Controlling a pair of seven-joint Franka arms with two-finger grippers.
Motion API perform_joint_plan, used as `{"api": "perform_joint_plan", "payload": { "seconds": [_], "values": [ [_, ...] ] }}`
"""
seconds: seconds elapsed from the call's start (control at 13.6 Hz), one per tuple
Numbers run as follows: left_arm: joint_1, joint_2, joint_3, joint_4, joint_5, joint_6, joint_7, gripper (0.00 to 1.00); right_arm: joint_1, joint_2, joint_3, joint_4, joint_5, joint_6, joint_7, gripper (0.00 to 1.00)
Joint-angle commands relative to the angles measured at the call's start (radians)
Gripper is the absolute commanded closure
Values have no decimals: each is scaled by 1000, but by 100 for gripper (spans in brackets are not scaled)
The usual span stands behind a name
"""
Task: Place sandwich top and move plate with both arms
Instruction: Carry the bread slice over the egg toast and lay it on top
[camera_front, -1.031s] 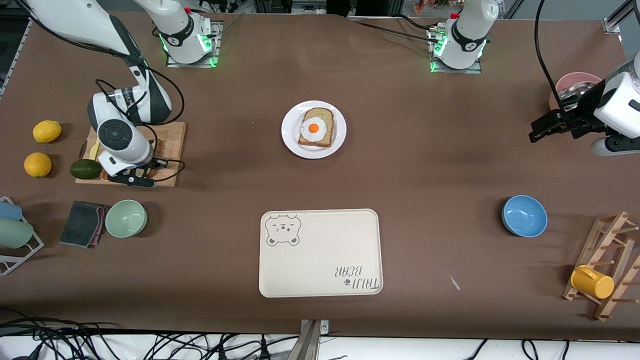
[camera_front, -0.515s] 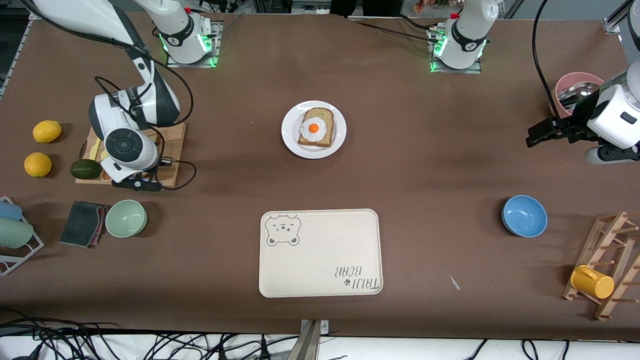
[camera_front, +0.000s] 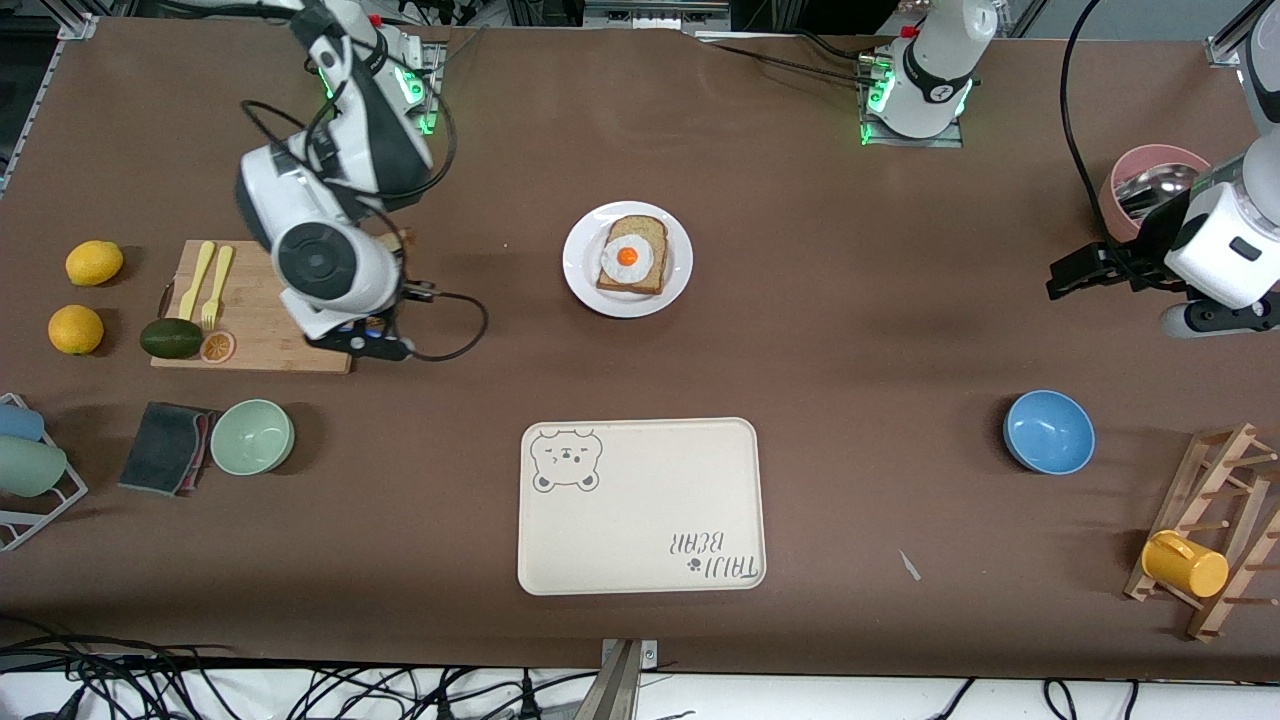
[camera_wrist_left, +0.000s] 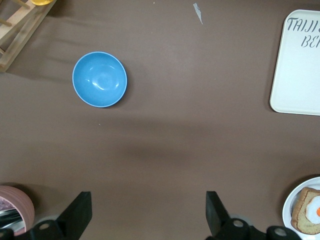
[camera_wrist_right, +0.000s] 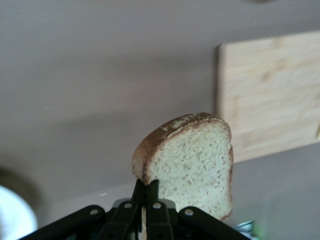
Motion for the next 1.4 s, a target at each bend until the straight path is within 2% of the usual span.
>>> {"api": "perform_joint_plan", "payload": {
  "seconds": [0.0,0.37,0.74,0.96,1.03,1.1,1.33],
  "values": [
    [1,6,-2,7,24,-7,-5,0,133,81,1,80,98,9,219,100],
    [0,13,-2,7,24,-5,-11,0,358,266,1,261,104,119,580,100],
    [3,12,-2,9,24,-5,-12,0,447,363,1,277,98,259,647,100],
    [3,15,-2,9,23,-7,-14,0,460,377,-2,277,81,270,645,100],
    [3,15,-2,10,23,-7,-14,0,458,378,-1,277,77,270,644,68],
    [3,15,-2,13,23,-7,-22,0,460,377,-2,277,72,268,642,1],
    [-6,15,-2,13,23,-7,-54,0,454,365,-4,283,61,258,639,0]
  ]
}}
